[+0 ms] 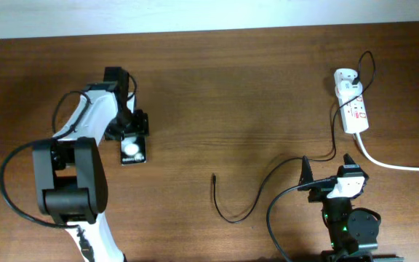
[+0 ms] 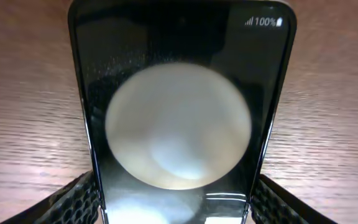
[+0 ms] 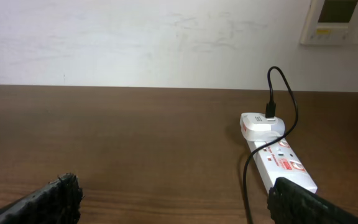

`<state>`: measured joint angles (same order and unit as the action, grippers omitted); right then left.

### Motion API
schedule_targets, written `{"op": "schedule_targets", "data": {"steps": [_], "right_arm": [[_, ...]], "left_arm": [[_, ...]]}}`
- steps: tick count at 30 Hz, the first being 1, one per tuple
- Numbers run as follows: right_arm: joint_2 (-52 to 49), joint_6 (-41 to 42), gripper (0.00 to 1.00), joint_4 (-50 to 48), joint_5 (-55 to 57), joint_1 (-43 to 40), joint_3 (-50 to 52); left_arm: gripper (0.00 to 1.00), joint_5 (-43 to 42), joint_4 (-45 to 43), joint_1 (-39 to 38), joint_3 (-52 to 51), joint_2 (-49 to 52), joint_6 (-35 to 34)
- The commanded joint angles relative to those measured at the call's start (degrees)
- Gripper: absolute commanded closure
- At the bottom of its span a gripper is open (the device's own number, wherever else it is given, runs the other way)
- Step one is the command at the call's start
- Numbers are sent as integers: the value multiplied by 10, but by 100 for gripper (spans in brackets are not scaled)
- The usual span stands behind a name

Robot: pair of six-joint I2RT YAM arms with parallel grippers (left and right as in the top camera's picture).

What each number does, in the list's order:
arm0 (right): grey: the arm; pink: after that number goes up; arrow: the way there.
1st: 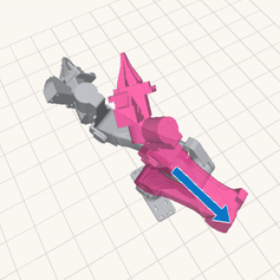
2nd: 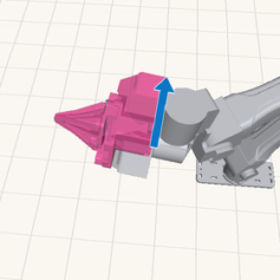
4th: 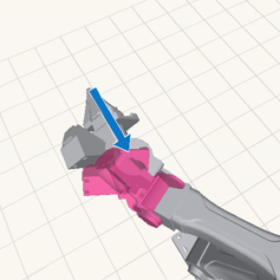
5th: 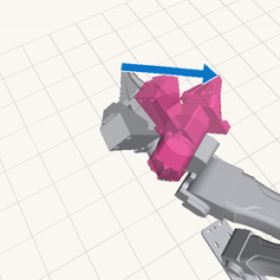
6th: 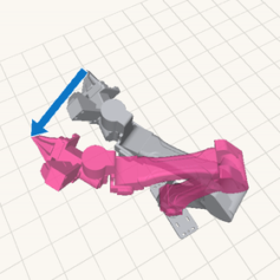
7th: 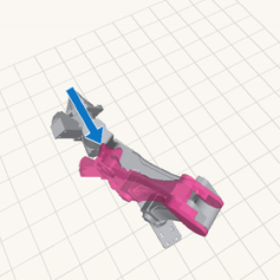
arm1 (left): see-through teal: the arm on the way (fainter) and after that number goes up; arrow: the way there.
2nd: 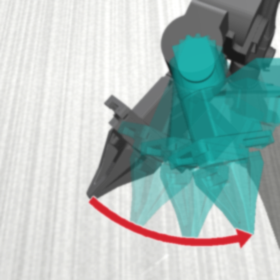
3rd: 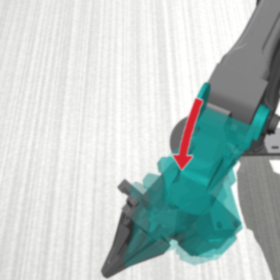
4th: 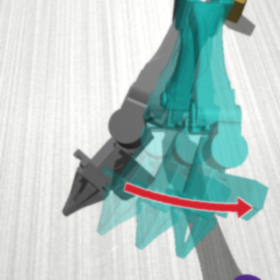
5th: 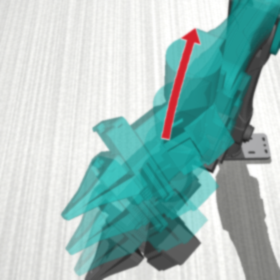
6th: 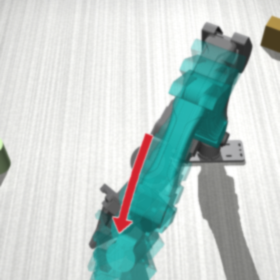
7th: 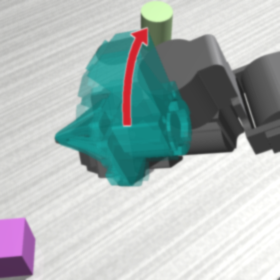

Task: Plug charger to phone and switch on socket
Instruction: 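Close the left gripper on the phone's sides, then lift the phone with the left gripper and tilt it upright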

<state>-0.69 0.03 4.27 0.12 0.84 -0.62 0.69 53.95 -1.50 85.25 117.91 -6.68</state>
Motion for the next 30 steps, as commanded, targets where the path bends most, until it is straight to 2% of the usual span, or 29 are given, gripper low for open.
{"op": "schedule_targets", "data": {"steps": [1, 3, 5, 9, 12, 15, 16, 18, 19, 21, 24, 28, 30], "right_arm": [[3, 2, 1, 3, -3, 5, 3], [3, 2, 1, 3, -3, 5, 3], [3, 2, 1, 3, -3, 5, 3], [3, 2, 1, 3, -3, 5, 3], [3, 2, 1, 3, -3, 5, 3], [3, 2, 1, 3, -3, 5, 3], [3, 2, 1, 3, -3, 5, 3], [3, 2, 1, 3, -3, 5, 3], [3, 2, 1, 3, -3, 5, 3], [3, 2, 2, 3, -3, 5, 3], [3, 2, 1, 3, -3, 5, 3], [3, 2, 1, 3, -3, 5, 3], [3, 2, 1, 3, -3, 5, 3]], "left_arm": [[100, 2, 51, 0, 88, 4, 1], [100, -18, 76, 0, 112, 4, 1], [100, -75, 87, 0, 116, 4, 1], [100, -309, 89, 0, 116, 4, 1], [100, -518, 87, 0, 116, 4, 1], [100, -621, 87, 0, 116, 4, 0], [100, -695, 86, 0, 116, 4, -2], [100, -761, 82, 0, 116, 4, -2], [100, -788, 83, 0, 116, 4, -22], [100, -794, 83, 0, 116, 4, -118], [100, -794, 83, 0, 116, 4, -224], [100, -874, 83, 0, 116, 4, -242], [100, -882, 83, 0, 116, 4, -289]]}}
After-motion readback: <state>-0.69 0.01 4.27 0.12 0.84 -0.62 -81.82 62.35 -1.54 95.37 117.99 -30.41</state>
